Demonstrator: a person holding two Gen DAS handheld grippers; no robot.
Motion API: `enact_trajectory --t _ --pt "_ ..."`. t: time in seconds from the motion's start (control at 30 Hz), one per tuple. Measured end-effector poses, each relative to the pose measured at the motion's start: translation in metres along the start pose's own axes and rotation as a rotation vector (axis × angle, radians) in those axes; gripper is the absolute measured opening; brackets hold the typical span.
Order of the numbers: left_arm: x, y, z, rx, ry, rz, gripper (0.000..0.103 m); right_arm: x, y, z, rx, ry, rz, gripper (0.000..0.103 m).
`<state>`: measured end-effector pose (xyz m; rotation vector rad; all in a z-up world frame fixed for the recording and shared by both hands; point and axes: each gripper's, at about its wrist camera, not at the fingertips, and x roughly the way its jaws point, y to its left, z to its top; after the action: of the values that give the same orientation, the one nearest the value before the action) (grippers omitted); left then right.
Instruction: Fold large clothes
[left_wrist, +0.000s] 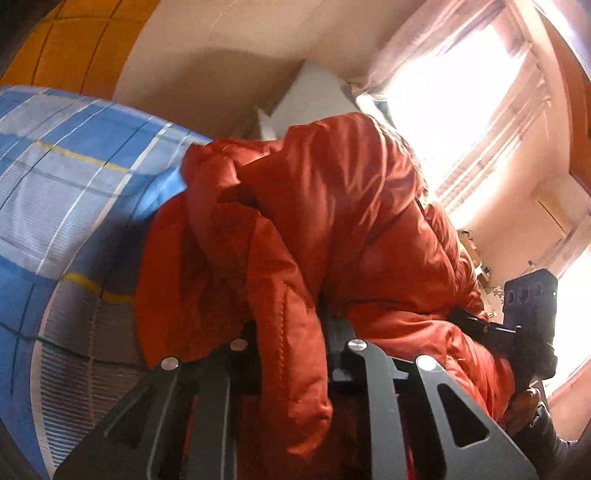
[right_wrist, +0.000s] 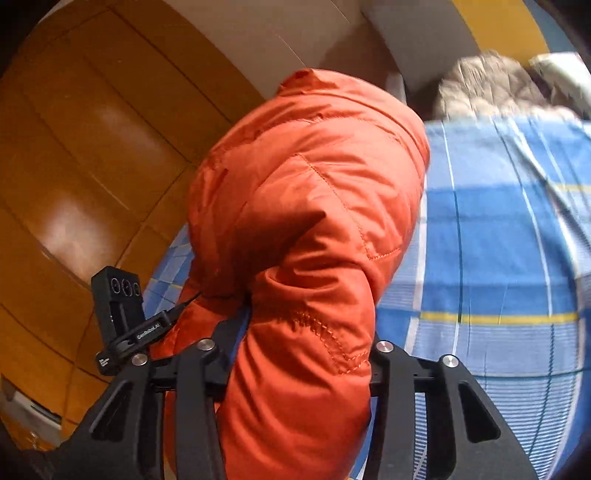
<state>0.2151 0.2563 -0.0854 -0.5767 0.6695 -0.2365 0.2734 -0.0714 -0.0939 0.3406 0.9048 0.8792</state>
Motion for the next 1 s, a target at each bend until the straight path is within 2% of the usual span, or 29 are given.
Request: enact_trajectory --t 0.17,0.3,0.5,0.67,0.77,0.8,0.87,0.9,0.93,1.0 --pt "0.002 -0.045 0.010 0.057 -0.020 -0.069 0.016 -0.054 0.004 0.005 -0.044 -0.081 -0.008 0.040" --pt "0.019 -0.094 0.011 0.115 -0.004 -0.128 0.016 -0.105 -0.011 0.003 -0.055 -0.140 -0.042 0.039" --pt "0.078 -0.171 -0.006 0.202 0.096 -0.188 0.016 -0.175 -0.061 -0.015 -0.013 -0.195 -0.146 0.039" --pt "0.130 -0.201 -0.041 0.249 0.215 -0.140 0.016 -0.198 -0.113 -0.049 0.060 -0.149 -0.252 0.041" --pt "0.141 -0.201 -0.059 0.235 0.239 -0.103 0.016 -0.194 -0.138 -0.070 0.115 -0.111 -0.293 0.053" --pt "0.141 -0.203 -0.063 0.237 0.236 -0.093 0.016 -0.195 -0.143 -0.074 0.132 -0.118 -0.300 0.060" --pt "0.136 -0.203 -0.072 0.245 0.230 -0.073 0.016 -0.196 -0.143 -0.080 0.143 -0.126 -0.328 0.078" --pt "0.134 -0.202 -0.074 0.241 0.226 -0.065 0.016 -0.196 -0.141 -0.081 0.140 -0.132 -0.364 0.091" --pt "0.132 -0.202 -0.075 0.246 0.219 -0.058 0.017 -0.198 -0.137 -0.084 0.122 -0.136 -0.412 0.095" --pt "0.128 -0.204 -0.078 0.254 0.209 -0.046 0.016 -0.200 -0.135 -0.083 0.122 -0.138 -0.454 0.099"
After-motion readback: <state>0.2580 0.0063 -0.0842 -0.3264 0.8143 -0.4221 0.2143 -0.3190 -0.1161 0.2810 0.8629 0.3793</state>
